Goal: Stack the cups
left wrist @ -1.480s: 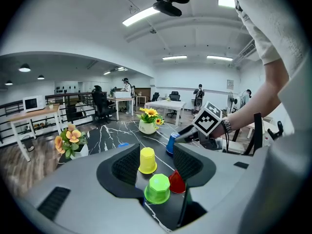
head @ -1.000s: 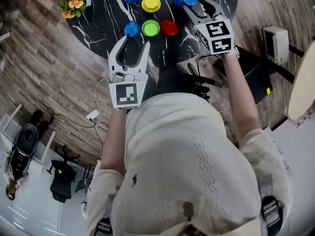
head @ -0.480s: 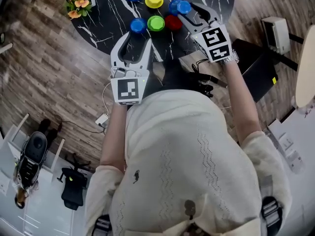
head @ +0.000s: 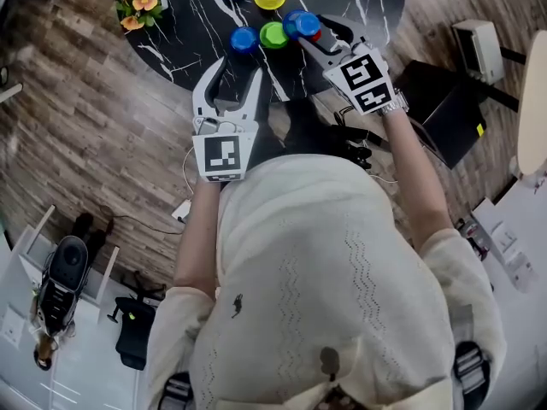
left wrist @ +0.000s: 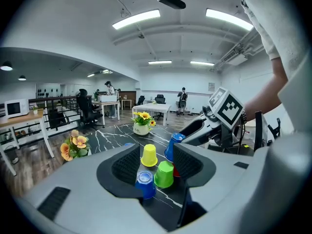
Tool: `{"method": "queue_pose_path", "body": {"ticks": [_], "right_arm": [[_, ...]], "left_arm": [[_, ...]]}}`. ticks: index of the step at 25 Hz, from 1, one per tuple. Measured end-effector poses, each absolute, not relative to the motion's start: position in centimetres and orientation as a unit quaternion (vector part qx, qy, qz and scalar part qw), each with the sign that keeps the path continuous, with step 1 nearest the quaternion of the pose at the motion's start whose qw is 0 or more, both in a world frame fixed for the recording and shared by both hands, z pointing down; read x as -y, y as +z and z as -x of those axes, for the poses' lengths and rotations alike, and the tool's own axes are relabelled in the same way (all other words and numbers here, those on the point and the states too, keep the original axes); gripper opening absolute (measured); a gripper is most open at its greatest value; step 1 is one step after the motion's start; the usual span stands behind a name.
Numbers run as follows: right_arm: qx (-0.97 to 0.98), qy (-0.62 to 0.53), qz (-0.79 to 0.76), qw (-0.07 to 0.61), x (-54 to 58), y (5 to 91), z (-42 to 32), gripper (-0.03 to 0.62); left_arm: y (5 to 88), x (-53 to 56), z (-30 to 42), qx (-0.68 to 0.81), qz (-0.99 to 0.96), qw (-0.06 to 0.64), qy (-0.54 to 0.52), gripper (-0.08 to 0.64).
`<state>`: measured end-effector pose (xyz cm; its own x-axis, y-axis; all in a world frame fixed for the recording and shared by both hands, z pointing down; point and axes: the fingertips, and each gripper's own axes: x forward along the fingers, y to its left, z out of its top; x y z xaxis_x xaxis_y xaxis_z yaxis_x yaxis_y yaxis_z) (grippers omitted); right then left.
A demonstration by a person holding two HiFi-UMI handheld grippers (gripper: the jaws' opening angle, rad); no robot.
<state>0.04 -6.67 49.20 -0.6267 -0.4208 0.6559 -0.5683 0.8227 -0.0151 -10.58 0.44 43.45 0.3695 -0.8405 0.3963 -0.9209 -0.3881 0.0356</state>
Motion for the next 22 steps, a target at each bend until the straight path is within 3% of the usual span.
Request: {"method": "queue_pose_path", "body": {"ticks": [16,22], "right_arm": [[0.892,0.112,-0.262,0.351,5.1,50.6,0.9,0.219],[0.9,0.125,-0.248,0.338,4.7,50.1,1.1,0.264]], "left_arm": [[44.5,-0.8,11.2,0.534,-0.819,0.132,0.164,0.224],[44.7,-0.3,11.1,0.533,-0.819,0.135,0.164,0.224]]}}
